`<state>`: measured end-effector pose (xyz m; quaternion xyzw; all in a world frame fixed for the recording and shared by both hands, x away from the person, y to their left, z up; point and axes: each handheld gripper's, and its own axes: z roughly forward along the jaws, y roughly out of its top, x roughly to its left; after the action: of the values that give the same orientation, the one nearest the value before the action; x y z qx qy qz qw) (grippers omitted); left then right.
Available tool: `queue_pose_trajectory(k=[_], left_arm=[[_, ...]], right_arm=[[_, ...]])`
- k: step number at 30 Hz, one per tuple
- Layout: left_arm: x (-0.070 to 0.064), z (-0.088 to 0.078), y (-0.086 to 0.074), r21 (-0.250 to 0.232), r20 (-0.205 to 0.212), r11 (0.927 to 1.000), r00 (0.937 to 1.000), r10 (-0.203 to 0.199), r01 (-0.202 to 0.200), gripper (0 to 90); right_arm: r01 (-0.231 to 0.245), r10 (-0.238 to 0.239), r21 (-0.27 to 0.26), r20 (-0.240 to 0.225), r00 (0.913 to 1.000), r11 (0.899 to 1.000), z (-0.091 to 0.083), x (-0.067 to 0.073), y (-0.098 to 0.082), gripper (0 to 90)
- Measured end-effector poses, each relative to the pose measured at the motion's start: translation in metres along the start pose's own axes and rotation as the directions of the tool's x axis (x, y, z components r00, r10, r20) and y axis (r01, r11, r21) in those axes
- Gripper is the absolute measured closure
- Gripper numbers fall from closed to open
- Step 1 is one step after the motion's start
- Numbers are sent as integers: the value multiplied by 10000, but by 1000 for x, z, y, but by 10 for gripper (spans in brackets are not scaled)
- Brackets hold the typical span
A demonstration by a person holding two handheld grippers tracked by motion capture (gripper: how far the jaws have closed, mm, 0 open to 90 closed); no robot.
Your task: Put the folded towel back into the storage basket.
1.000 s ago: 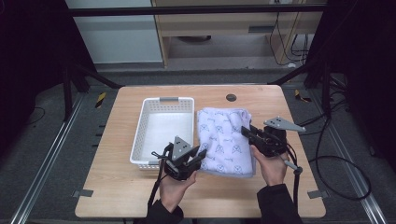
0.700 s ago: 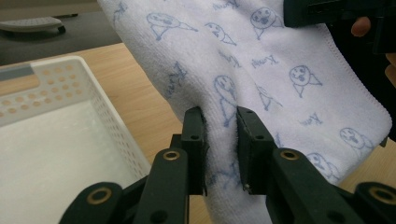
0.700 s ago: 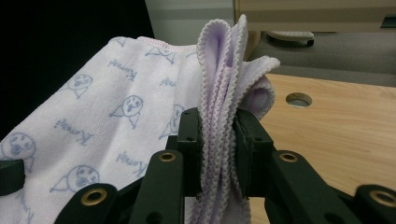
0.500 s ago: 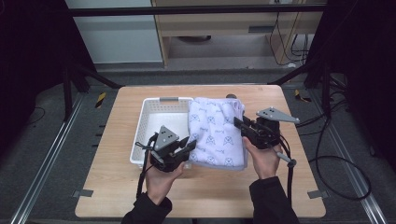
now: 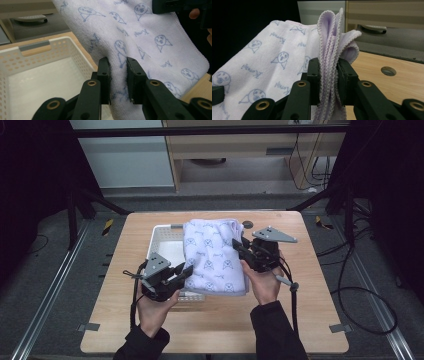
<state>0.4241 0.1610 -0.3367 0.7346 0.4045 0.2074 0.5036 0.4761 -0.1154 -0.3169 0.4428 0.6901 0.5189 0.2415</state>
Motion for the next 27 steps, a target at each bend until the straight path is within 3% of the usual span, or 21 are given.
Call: queue_pose_trajectory(k=[17,27], left_arm=[[47,-19,-14,-140,-466,9985,9975,-530,524,741],[69,-24,-19,-120,-858,9974,9937,-722,714,742]], right_arm=[[363,-359,138,-275,9990,9992,43,38,11,740],[428,-421,154,-391,9983,9990,67,54,11,739]])
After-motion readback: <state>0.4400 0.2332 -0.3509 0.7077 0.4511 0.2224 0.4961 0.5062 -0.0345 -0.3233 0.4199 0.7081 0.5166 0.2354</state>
